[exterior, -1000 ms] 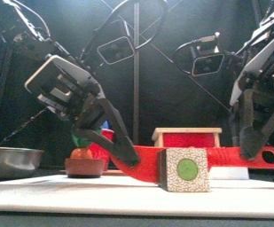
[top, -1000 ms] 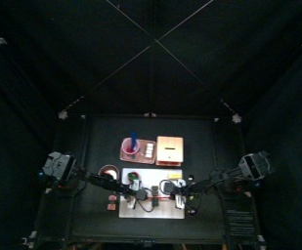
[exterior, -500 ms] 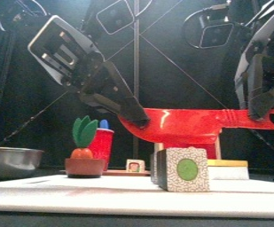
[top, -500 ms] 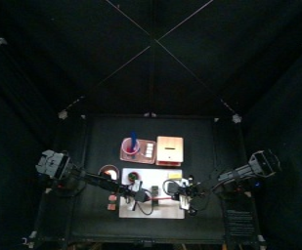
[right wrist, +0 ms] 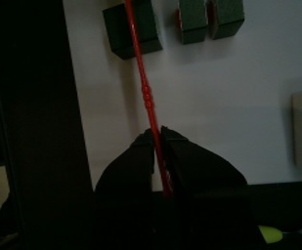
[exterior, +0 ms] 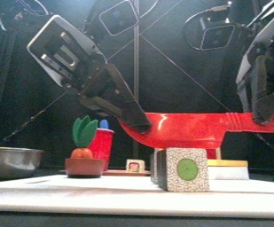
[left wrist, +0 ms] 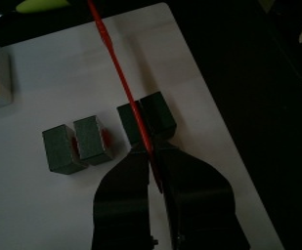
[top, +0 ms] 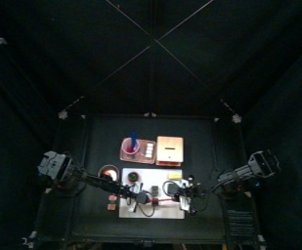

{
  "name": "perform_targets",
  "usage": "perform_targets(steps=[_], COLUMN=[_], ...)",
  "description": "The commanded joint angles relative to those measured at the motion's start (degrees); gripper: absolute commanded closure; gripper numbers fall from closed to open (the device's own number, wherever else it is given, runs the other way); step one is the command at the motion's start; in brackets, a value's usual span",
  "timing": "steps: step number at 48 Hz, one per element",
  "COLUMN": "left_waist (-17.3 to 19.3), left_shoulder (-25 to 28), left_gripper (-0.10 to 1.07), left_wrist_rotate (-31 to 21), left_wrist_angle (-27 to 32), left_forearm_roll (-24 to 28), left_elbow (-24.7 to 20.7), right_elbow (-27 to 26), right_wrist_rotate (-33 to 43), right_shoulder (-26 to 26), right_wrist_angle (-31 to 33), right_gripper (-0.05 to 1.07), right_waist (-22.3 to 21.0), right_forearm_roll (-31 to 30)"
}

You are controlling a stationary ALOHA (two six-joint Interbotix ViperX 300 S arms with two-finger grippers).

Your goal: Cut the green sushi roll

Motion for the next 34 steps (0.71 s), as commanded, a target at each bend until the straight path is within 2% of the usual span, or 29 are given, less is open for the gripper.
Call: perform_targets(steps=[1,34], left_waist=[-3.6,-4.0], left_shoulder=[-0.5,-0.1], left_gripper=[0.61,0.61], left_wrist_rotate=[0.3,0.2], left_wrist_angle=[1.5,3.0], left_forearm_roll=[0.3,-1.5], left_elbow=[0.2,0.2], right_elbow=[0.2,-0.1], right_wrist_rotate=[0.3,0.3], right_shoulder=[-0.6,0.4], right_wrist_angle=[1.4,1.5], right_gripper=[0.58,0.58], right_waist=[-0.2,-0.1], right_forearm_roll=[0.0,0.6])
